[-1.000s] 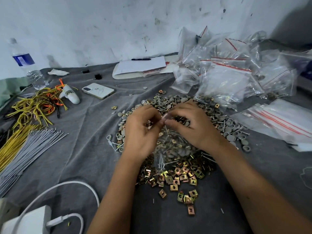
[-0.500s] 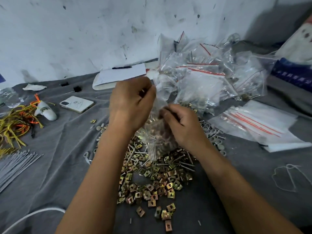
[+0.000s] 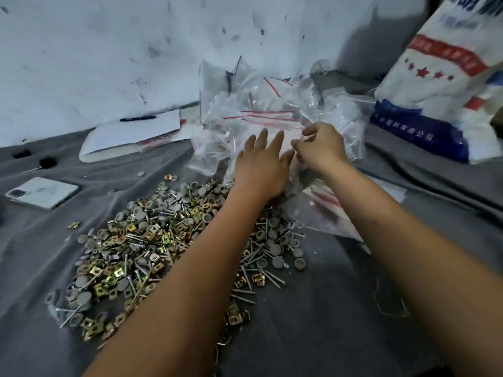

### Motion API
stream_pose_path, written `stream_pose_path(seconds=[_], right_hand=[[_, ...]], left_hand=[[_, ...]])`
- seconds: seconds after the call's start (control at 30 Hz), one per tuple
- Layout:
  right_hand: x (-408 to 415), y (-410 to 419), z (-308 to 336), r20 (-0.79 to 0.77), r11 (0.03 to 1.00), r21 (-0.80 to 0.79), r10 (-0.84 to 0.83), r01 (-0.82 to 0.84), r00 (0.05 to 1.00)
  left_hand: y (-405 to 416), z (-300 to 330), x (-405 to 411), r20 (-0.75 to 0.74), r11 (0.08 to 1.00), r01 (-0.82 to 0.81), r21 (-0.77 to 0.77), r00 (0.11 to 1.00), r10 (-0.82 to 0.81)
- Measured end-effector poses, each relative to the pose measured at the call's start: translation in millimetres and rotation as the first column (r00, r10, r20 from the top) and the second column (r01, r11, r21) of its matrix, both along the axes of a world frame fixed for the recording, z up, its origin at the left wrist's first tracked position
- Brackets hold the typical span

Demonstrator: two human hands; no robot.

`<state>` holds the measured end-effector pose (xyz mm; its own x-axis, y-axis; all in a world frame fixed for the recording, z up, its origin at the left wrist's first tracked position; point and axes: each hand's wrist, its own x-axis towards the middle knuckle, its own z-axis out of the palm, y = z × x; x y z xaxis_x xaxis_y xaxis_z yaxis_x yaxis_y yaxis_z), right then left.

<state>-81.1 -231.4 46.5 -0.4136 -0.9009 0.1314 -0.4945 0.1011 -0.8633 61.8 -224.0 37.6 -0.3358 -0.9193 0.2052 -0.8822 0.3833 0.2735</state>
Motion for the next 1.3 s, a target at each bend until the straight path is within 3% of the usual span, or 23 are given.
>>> stream_pose_path(seconds=[0.07,0.17,0.3,0.4,0.53,0.63,0.73,0.8,0.9,1.03,1.1,1.17,1.23,1.3], right_hand=[[-30,13,-4,-0.159,1.0,-0.02,-0.011,0.008,0.987],[-70,39,-6,-0.376,0.991,0.087,0.131,-0.105,0.918],[-95,77,-2,-0.598,0.955,0.269,0.265,-0.122,0.757],[-84,98,3,-0.621,0.915,0.351,0.386,-0.199,0.682],[-57,108,-2,-0.587,0.843,0.419,0.535,-0.337,0.607],[-61,108,-7,-0.653,0.948,0.27,0.31,-0.171,0.691],[-70,109,-10,-0.747,0.939,0.341,0.242,0.044,0.619],[-71,112,-12,-0.691,0.933,0.352,0.21,0.069,0.692],[-76,114,-14,-0.591,0.965,0.245,0.07,0.096,0.804],[-78,118,-5,-0.55,0.985,0.104,-0.056,0.134,0.833],[-76,118,4,-0.512,0.982,-0.056,-0.182,0.179,0.84],[-74,118,13,-0.456,0.946,-0.232,-0.312,0.227,0.834],[-67,119,21,-0.377,0.924,-0.316,-0.33,0.214,0.866],[-56,120,27,-0.293,0.904,-0.395,-0.291,0.162,0.91]], left_hand=[[-11,-26,-11,0.08,0.993,-0.005,0.118,0.997,-0.005],[-26,-46,-19,0.11,0.996,-0.03,0.087,0.994,0.021],[-47,-39,-21,0.153,0.991,-0.036,0.127,0.988,0.016],[-45,-24,-22,0.16,0.989,-0.039,0.143,0.987,0.016],[2,-22,-36,-0.027,0.99,-0.089,-0.111,0.996,0.087],[41,-20,-47,-0.173,0.987,0.009,-0.161,0.984,-0.037],[64,-25,-54,-0.152,0.986,0.156,-0.064,0.975,-0.164],[73,-32,-58,-0.092,0.981,0.192,0.032,0.978,-0.189],[77,-41,-60,-0.081,0.975,0.208,0.077,0.976,-0.202],[81,-50,-61,-0.072,0.958,0.276,0.076,0.96,-0.271],[80,-50,-63,-0.069,0.952,0.289,0.105,0.957,-0.283],[80,-43,-64,-0.157,0.956,0.272,0.106,0.954,-0.254],[85,-31,-63,-0.36,0.978,0.203,0.042,0.917,-0.174],[94,-13,-57,-0.614,0.999,0.028,0.02,0.789,-0.009]])
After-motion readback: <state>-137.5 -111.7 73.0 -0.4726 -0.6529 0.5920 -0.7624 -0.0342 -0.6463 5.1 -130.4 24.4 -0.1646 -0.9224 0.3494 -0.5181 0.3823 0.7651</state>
